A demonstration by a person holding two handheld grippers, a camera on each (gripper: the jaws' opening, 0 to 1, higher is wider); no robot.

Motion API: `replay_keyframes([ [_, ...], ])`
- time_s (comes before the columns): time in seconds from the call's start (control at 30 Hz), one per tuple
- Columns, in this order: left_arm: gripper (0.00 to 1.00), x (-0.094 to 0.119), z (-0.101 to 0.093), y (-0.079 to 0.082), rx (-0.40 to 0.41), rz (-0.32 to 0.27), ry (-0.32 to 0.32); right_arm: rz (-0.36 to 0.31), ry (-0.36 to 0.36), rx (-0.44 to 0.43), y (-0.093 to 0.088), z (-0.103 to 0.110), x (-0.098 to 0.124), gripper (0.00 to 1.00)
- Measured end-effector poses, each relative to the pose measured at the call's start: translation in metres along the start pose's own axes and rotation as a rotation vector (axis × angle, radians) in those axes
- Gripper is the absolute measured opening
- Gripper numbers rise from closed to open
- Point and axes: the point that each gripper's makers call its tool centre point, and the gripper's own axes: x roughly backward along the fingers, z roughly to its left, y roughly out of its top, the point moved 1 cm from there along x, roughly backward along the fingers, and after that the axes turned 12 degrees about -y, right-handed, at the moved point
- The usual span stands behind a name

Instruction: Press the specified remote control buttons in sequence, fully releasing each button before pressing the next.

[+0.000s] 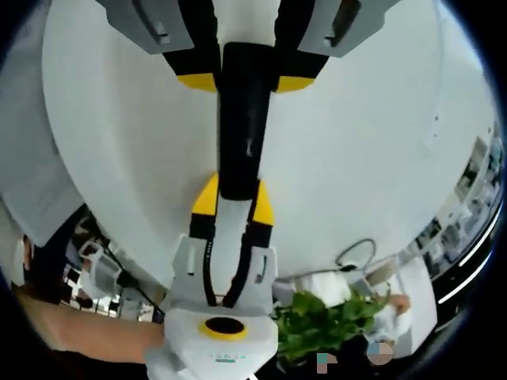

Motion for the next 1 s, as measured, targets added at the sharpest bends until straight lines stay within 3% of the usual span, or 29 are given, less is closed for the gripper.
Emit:
replay_keyframes([
  [0.57,0.24,0.004,0.004,-0.002,0.004,0.035,0.008,0.007,-0.003,0.006,0.000,0.000,0.001,0.21],
  [1.0,0.24,0.014,-0.002,0.004,0.001,0.029,0.013,0.008,-0.004,0.010,0.003,0.008,0.013,0.21],
])
